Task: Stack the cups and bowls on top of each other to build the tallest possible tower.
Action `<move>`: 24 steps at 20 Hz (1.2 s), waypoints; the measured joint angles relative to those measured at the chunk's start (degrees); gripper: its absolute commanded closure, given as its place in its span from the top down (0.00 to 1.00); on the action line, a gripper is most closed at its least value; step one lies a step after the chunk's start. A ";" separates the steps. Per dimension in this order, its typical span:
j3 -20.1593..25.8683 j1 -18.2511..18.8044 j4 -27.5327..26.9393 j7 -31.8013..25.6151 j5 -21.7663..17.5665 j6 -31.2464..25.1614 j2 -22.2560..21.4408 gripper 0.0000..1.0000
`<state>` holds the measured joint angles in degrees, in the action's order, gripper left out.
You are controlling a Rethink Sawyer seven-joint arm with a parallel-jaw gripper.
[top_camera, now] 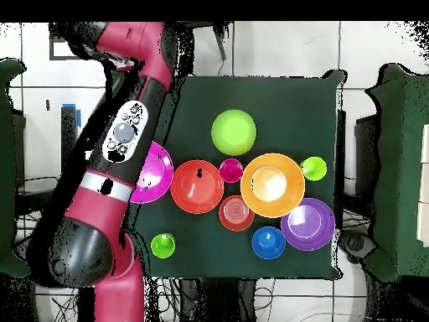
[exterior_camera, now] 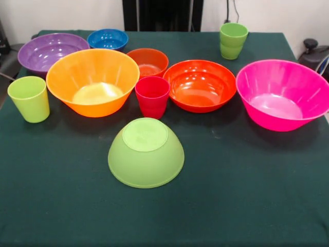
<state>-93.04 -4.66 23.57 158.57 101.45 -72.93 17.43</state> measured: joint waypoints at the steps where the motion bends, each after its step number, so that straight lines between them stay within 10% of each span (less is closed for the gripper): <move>1: 0.73 -1.12 0.77 0.00 -0.86 0.00 -0.04 1.00; 24: 16.06 -19.42 30.14 0.00 -17.30 2.70 -8.21 1.00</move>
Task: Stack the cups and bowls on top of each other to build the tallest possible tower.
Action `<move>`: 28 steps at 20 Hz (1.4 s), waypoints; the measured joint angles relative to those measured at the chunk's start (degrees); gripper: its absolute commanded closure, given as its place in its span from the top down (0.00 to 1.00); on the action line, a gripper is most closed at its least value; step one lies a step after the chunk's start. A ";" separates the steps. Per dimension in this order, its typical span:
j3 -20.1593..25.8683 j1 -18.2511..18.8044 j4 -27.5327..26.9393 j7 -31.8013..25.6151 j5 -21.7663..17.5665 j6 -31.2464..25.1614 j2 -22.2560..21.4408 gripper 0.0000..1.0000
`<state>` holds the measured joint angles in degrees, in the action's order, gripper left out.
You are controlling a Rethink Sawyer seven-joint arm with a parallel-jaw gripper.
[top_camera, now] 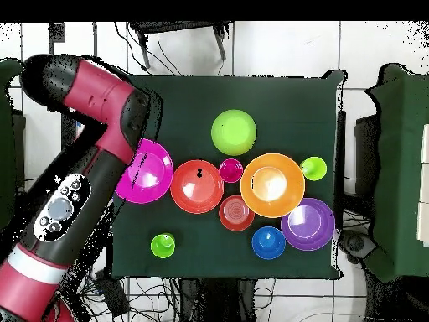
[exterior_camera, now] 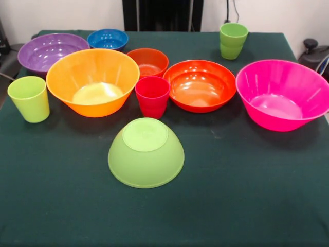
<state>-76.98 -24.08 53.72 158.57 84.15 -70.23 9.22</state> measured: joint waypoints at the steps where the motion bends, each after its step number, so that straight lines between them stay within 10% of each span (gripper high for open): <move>1: 0.63 -0.27 1.66 0.00 -0.67 0.75 -0.72 1.00; 28: 15.81 -0.70 19.66 0.00 -16.53 18.03 -15.53 1.00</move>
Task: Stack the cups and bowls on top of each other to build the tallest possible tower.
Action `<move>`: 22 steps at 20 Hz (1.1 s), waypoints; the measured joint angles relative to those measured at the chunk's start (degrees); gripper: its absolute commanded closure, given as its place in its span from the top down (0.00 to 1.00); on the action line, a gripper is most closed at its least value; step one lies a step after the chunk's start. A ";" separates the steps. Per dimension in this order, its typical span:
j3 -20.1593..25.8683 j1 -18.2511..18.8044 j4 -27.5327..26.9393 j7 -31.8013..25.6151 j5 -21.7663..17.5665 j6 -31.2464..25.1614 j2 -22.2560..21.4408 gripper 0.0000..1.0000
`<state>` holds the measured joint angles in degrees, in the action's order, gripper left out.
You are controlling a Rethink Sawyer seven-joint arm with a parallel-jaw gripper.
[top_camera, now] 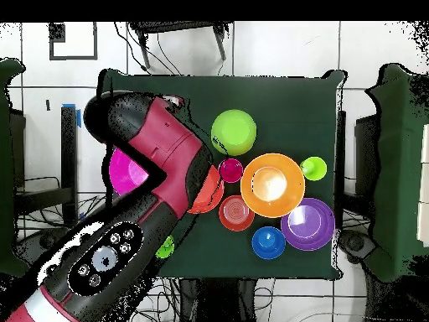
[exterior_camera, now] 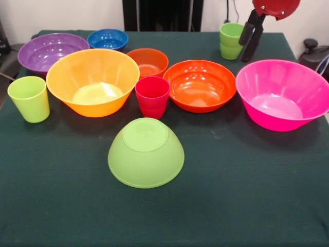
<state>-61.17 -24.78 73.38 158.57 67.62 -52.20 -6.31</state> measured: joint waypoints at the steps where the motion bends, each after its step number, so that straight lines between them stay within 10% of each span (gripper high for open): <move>1: 0.28 0.05 0.00 0.00 -0.32 0.37 -0.14 1.00; 22: 3.80 6.50 -0.63 0.00 -6.79 6.58 -0.65 1.00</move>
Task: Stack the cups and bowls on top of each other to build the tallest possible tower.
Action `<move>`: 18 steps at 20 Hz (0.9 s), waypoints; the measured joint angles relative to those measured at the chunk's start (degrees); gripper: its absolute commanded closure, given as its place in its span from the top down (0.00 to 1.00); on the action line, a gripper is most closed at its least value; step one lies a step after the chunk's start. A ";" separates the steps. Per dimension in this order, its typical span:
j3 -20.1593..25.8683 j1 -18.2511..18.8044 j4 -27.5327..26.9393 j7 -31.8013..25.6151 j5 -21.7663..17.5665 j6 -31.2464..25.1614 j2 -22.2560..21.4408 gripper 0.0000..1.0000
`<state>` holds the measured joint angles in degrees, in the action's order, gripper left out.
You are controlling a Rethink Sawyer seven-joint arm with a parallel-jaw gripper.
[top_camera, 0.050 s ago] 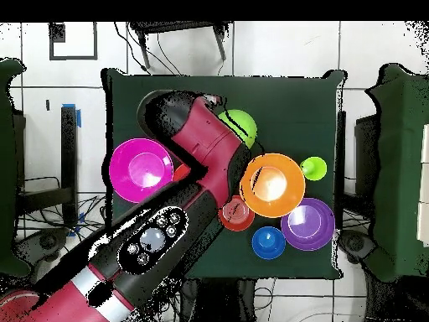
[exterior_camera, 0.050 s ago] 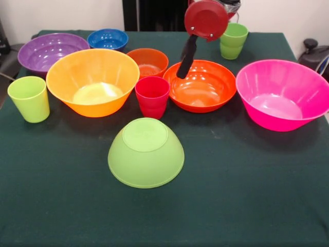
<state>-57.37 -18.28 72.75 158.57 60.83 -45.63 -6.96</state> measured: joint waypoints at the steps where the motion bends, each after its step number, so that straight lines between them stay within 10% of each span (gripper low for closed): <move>1: 0.00 0.07 -0.16 0.00 -0.01 -0.01 0.02 1.00; 18: -0.02 0.12 -8.32 0.04 -0.15 -0.01 2.58 1.00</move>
<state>-57.39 -18.16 64.43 158.60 60.68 -45.63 -4.38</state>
